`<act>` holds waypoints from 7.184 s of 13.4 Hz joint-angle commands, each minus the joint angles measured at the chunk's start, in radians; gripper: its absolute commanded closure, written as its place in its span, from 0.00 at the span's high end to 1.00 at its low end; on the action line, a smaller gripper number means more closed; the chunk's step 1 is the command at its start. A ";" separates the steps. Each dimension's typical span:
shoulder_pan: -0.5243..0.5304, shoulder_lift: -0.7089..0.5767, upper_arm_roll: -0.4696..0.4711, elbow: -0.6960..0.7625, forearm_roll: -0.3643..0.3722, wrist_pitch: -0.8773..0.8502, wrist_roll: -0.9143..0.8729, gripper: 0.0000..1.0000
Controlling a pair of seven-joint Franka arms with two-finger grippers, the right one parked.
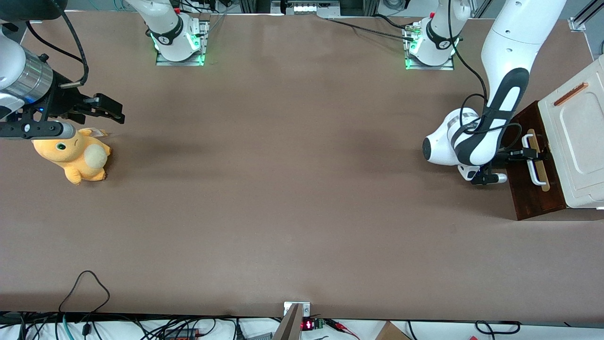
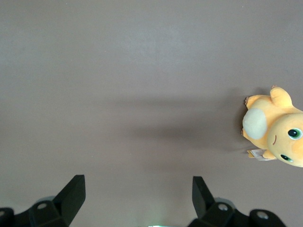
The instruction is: Open lower drawer with left arm only
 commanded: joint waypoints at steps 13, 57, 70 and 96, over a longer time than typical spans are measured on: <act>0.002 0.004 0.007 0.012 0.023 0.009 0.011 0.26; -0.047 -0.062 -0.216 0.075 -0.215 0.017 0.002 1.00; -0.049 -0.332 -0.205 0.558 -0.933 -0.116 0.517 1.00; -0.004 -0.565 0.084 0.461 -1.449 0.092 0.856 1.00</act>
